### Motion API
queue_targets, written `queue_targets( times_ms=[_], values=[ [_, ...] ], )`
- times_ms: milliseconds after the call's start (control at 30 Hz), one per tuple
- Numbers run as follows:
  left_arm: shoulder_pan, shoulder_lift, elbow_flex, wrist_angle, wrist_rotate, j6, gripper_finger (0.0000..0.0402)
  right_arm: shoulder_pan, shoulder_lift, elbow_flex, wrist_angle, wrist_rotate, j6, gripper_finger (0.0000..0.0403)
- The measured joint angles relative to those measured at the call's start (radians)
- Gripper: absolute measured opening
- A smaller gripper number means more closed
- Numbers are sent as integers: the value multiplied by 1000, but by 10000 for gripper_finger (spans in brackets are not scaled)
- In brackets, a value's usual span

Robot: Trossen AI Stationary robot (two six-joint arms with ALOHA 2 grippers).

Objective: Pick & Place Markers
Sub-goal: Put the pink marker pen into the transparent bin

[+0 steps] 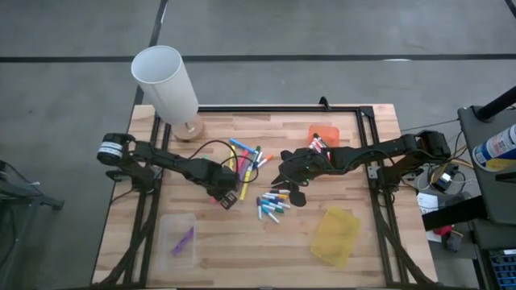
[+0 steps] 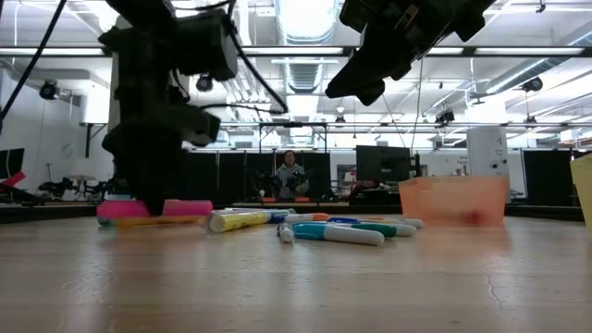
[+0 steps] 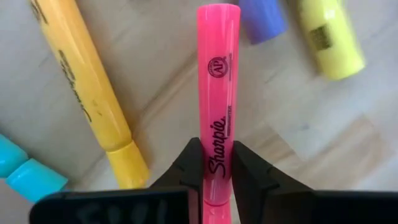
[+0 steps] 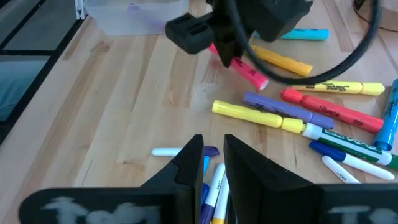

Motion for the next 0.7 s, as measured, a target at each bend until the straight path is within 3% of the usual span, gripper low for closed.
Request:
queue_targets(
  times_ms=[300,533,700],
  values=[
    [-67,-140,122,-284,43,-102,46,0,0,-2,-21,0,-3,57],
    [-273,-303,136,-344,17,-468,46,0,0,-12,-21,0,-18,57],
    [-467,-331,132,-369,-18,-748,46,0,0,-21,-21,0,-22,57]
  ],
)
